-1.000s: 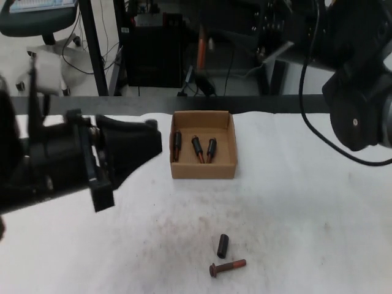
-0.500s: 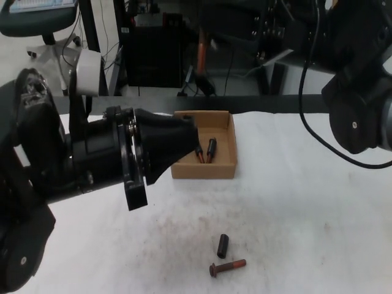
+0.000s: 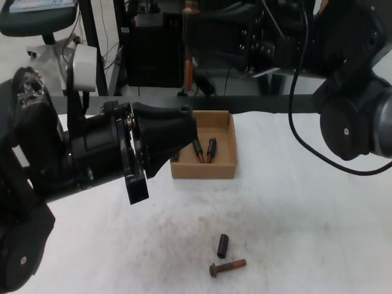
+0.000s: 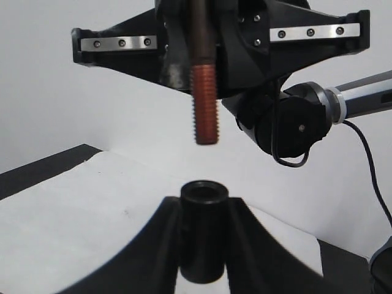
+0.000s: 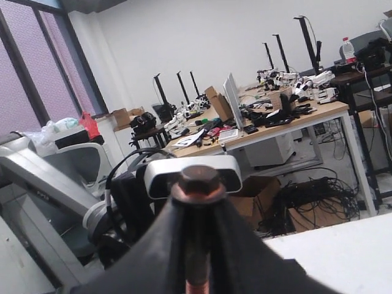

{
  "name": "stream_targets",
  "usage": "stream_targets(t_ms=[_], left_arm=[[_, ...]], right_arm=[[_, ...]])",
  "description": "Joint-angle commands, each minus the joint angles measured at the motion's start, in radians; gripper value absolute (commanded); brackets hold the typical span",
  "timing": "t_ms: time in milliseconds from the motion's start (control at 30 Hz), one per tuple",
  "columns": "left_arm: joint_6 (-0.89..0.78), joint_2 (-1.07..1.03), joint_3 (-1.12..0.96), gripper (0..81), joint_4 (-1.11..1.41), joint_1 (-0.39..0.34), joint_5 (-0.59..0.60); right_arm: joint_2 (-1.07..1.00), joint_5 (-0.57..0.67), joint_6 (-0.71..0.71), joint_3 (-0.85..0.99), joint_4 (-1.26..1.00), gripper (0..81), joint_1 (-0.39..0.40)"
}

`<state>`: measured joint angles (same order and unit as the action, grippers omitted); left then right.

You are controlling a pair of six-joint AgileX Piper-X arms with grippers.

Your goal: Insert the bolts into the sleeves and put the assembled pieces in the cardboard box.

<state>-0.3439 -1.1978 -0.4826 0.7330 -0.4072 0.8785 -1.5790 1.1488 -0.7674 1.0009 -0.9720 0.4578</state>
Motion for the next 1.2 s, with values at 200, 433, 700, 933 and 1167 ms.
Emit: stream_targets(t_ms=[200, 433, 700, 933, 1167], left_arm=[[-0.008, -0.001, -0.011, 0.0, 0.059, -0.004, -0.015], [-0.008, -0.001, -0.021, 0.0, 0.057, -0.004, -0.033], [-0.047, -0.001, -0.021, 0.0, 0.057, -0.004, -0.033], [-0.054, -0.001, -0.021, 0.0, 0.057, -0.004, -0.024], [-0.061, -0.001, -0.021, 0.0, 0.072, -0.004, -0.024]], right_arm=[[0.007, 0.046, 0.028, -0.044, 0.004, 0.8, 0.002], [0.007, 0.011, 0.029, -0.085, -0.005, 0.8, 0.002], [0.007, -0.014, 0.031, -0.085, -0.019, 0.8, 0.013], [0.007, -0.014, 0.073, -0.085, 0.016, 0.8, 0.042], [0.007, 0.006, 0.073, -0.085, 0.018, 0.8, 0.040]])
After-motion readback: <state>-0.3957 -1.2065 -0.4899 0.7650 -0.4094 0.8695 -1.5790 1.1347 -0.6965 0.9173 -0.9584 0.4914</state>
